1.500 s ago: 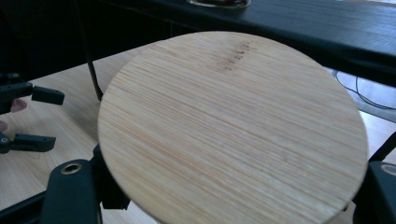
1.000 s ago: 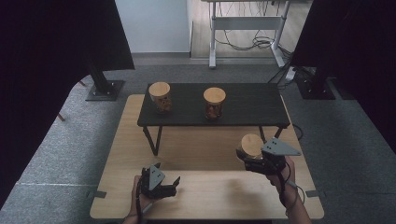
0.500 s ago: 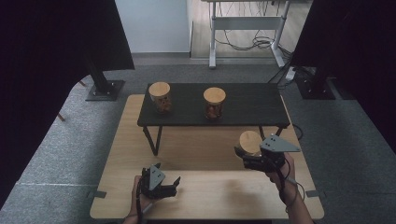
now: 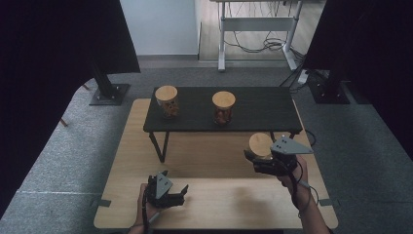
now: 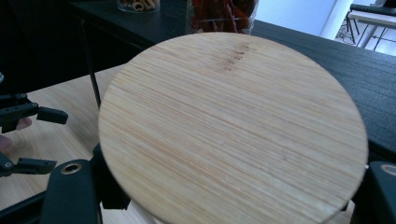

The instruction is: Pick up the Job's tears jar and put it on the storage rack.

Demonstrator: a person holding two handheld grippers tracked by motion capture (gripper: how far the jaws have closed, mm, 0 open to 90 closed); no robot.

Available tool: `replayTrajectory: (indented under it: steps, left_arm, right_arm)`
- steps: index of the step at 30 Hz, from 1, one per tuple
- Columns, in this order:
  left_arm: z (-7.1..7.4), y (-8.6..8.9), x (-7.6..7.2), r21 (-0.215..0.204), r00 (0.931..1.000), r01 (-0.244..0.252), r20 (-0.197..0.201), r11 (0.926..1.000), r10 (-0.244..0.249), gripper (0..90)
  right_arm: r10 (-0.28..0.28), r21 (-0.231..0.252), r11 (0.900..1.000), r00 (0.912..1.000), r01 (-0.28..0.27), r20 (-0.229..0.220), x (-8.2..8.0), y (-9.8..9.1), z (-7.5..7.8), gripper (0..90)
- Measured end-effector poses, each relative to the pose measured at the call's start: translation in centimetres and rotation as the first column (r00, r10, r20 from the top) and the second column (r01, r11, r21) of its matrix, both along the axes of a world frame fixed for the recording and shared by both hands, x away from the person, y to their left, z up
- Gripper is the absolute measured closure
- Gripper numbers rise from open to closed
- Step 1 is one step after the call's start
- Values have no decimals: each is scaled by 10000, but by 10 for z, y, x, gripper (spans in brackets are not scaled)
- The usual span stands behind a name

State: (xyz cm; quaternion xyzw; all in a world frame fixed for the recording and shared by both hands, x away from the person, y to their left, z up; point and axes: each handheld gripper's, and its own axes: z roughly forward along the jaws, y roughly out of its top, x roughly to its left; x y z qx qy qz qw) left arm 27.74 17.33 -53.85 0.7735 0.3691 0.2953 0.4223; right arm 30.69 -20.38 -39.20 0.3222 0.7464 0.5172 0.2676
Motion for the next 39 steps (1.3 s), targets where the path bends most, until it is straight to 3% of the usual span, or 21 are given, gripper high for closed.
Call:
replayTrajectory:
  steps: [7, 39]
  left_arm:
    - [0, 0, 0, 1, 10000, 9, -5, 10000, -9, 65]
    - [0, 1, 1, 62, 10000, -17, -35, 10000, 17, 64]
  right_arm:
    - [111, 177, 9998, 9999, -109, -71, 5, -2, 6, 243]
    - [-119, 47, 9999, 9999, 118, 122, 21, -8, 25, 243]
